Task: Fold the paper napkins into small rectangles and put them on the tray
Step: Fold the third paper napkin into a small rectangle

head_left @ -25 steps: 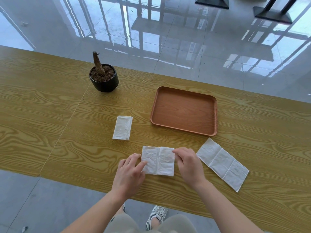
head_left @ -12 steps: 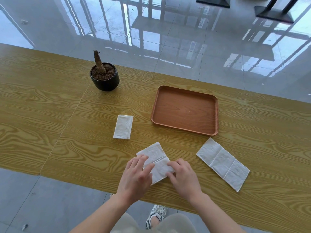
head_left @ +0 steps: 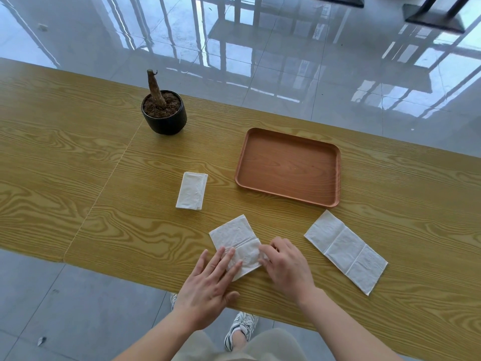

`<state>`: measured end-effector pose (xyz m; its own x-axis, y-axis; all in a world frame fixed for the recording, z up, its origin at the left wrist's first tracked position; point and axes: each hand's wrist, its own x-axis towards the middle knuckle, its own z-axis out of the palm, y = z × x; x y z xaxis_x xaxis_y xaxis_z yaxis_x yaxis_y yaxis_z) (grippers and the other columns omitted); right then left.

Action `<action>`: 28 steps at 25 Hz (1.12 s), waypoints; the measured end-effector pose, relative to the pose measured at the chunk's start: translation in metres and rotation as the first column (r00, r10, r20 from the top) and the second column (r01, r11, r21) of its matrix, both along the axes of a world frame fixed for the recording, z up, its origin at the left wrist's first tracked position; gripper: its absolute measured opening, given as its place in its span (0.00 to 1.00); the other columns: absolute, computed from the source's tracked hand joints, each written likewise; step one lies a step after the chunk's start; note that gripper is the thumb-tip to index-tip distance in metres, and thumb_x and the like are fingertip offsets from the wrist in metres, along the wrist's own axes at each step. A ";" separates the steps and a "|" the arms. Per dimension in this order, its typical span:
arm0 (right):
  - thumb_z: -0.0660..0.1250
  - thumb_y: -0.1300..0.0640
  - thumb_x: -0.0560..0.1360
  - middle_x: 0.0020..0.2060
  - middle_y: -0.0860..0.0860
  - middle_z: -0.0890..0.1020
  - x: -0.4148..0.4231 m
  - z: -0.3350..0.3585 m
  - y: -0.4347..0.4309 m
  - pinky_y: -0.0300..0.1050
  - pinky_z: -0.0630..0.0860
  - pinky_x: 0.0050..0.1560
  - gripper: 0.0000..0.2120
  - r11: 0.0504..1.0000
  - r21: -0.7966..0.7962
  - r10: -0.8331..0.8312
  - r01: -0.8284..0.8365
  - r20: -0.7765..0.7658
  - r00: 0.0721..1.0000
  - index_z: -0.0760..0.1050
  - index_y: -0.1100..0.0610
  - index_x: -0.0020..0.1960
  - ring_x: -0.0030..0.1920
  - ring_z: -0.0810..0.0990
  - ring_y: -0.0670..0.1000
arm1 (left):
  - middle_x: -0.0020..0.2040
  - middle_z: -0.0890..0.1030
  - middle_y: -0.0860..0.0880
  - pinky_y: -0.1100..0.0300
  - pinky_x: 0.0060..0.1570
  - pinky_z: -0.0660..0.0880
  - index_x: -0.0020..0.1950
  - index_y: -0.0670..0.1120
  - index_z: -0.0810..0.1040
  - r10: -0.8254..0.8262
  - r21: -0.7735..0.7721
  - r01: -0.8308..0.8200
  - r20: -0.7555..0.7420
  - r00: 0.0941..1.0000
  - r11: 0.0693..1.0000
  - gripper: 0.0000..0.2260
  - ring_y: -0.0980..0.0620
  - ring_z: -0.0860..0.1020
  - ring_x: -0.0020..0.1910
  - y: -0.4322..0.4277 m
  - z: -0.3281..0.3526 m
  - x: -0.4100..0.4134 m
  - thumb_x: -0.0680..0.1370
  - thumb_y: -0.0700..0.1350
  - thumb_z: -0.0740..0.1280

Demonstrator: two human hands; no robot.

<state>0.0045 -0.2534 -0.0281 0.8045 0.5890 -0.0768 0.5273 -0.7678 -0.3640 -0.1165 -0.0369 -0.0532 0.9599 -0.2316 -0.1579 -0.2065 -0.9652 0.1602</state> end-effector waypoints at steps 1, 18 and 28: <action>0.72 0.52 0.75 0.43 0.47 0.77 -0.003 0.001 0.001 0.43 0.75 0.41 0.10 1.000 -0.006 -0.004 0.003 -0.005 1.000 0.79 0.52 0.56 0.43 0.74 0.49 | 0.81 0.55 0.49 0.41 0.74 0.53 0.80 0.54 0.57 -0.006 0.005 0.006 -0.001 1.000 1.000 0.28 0.46 0.52 0.80 0.003 0.001 0.002 0.83 0.64 0.50; 0.64 0.54 0.81 0.57 0.48 0.75 0.059 0.012 0.061 0.49 0.78 0.47 0.13 0.997 -0.056 0.040 -0.046 -0.099 0.994 0.74 0.53 0.64 0.55 0.75 0.52 | 0.76 0.69 0.48 0.43 0.71 0.60 0.69 0.52 0.74 0.030 -0.062 -0.025 0.086 0.996 0.998 0.17 0.44 0.63 0.77 0.016 0.011 -0.004 0.82 0.54 0.58; 0.66 0.56 0.74 0.43 0.46 0.78 0.070 0.017 0.070 0.45 0.72 0.43 0.03 0.995 -0.028 -0.095 0.091 -0.363 0.927 0.77 0.52 0.47 0.46 0.77 0.50 | 0.76 0.69 0.50 0.43 0.73 0.58 0.68 0.54 0.73 0.085 -0.135 -0.071 0.105 0.991 0.988 0.16 0.45 0.62 0.78 0.012 0.005 -0.008 0.81 0.54 0.60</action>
<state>0.0744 -0.1832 -0.0113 0.7714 0.5103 -0.3801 0.2862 -0.8117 -0.5091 -0.1246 -0.0254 -0.0480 0.9856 -0.1672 -0.0235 -0.1550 -0.9513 0.2666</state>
